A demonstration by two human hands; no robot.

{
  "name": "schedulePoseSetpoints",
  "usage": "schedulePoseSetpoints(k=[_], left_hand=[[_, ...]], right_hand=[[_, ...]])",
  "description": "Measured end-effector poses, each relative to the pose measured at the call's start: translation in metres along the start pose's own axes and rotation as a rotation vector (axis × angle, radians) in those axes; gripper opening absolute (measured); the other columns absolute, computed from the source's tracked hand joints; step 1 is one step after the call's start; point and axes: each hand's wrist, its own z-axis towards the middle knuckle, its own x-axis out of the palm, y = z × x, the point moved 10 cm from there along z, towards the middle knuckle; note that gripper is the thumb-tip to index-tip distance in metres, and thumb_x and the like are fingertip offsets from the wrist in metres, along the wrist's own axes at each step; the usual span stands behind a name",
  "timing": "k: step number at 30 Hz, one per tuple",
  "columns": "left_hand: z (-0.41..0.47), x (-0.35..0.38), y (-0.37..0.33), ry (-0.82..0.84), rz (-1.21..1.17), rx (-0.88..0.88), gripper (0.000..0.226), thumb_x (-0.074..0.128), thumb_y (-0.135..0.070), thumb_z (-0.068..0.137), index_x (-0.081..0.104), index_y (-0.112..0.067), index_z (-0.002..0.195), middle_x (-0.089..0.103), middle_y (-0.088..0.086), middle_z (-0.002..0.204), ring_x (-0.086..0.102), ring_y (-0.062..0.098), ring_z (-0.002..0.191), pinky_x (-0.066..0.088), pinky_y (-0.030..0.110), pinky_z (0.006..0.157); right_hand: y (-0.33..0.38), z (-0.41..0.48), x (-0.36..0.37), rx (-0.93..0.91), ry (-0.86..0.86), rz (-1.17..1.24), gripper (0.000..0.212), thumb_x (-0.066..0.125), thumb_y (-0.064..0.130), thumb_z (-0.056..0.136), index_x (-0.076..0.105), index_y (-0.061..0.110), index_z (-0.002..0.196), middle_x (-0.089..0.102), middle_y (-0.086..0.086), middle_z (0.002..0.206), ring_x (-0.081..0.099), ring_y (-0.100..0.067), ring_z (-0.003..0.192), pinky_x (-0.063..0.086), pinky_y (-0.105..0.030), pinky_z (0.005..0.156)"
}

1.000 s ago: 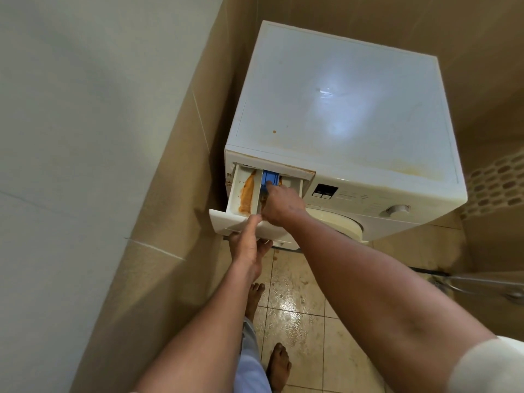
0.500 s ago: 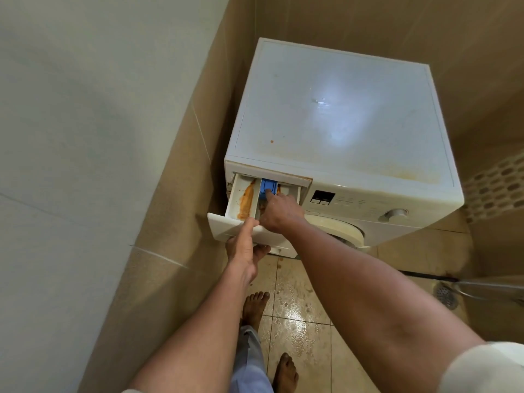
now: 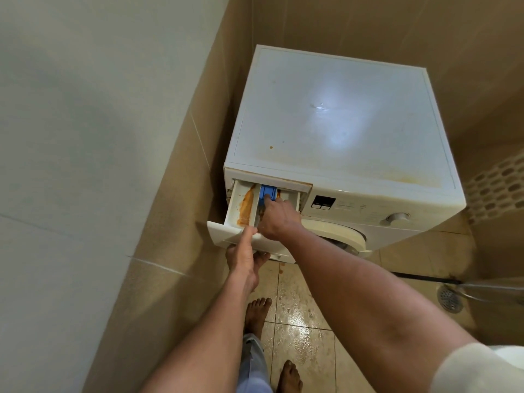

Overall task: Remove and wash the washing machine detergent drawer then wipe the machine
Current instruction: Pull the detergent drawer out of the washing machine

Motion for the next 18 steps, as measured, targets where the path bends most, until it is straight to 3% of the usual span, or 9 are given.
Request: schedulePoseSetpoints(k=[3, 7, 13, 18], left_hand=[[-0.001, 0.003, -0.001, 0.028, -0.016, 0.004, 0.049, 0.074, -0.021, 0.085, 0.055, -0.012, 0.129, 0.065, 0.020, 0.118, 0.067, 0.029, 0.103, 0.059, 0.052, 0.093], [-0.007, 0.000, 0.004, 0.031, -0.009, -0.006, 0.045, 0.073, -0.020, 0.085, 0.057, -0.012, 0.126, 0.065, 0.020, 0.118, 0.067, 0.029, 0.101, 0.059, 0.051, 0.092], [-0.012, -0.022, 0.014, 0.032, -0.018, -0.019, 0.028, 0.070, -0.015, 0.084, 0.063, -0.015, 0.112, 0.066, 0.022, 0.119, 0.067, 0.031, 0.102, 0.058, 0.053, 0.092], [-0.026, -0.037, 0.027, 0.072, -0.020, -0.028, 0.033, 0.062, -0.007, 0.086, 0.062, -0.009, 0.120, 0.064, 0.021, 0.113, 0.063, 0.031, 0.101, 0.058, 0.048, 0.087]], right_hand=[[0.001, 0.003, -0.003, -0.013, 0.003, 0.004, 0.062, 0.067, 0.040, 0.083, 0.043, 0.018, 0.136, 0.056, -0.008, 0.119, 0.050, -0.026, 0.110, 0.050, -0.039, 0.089], [0.001, -0.004, -0.001, -0.021, 0.006, -0.017, 0.062, 0.066, 0.038, 0.084, 0.041, 0.017, 0.138, 0.056, -0.008, 0.114, 0.050, -0.024, 0.106, 0.050, -0.037, 0.088], [0.000, -0.025, 0.026, 0.006, 0.018, 0.007, 0.088, 0.068, 0.045, 0.083, 0.018, 0.022, 0.152, 0.050, -0.009, 0.132, 0.045, -0.027, 0.120, 0.051, -0.040, 0.090], [0.001, -0.062, 0.033, 0.016, -0.006, 0.019, 0.083, 0.059, 0.026, 0.091, 0.007, 0.021, 0.155, 0.045, -0.010, 0.139, 0.045, -0.026, 0.121, 0.051, -0.040, 0.091]])
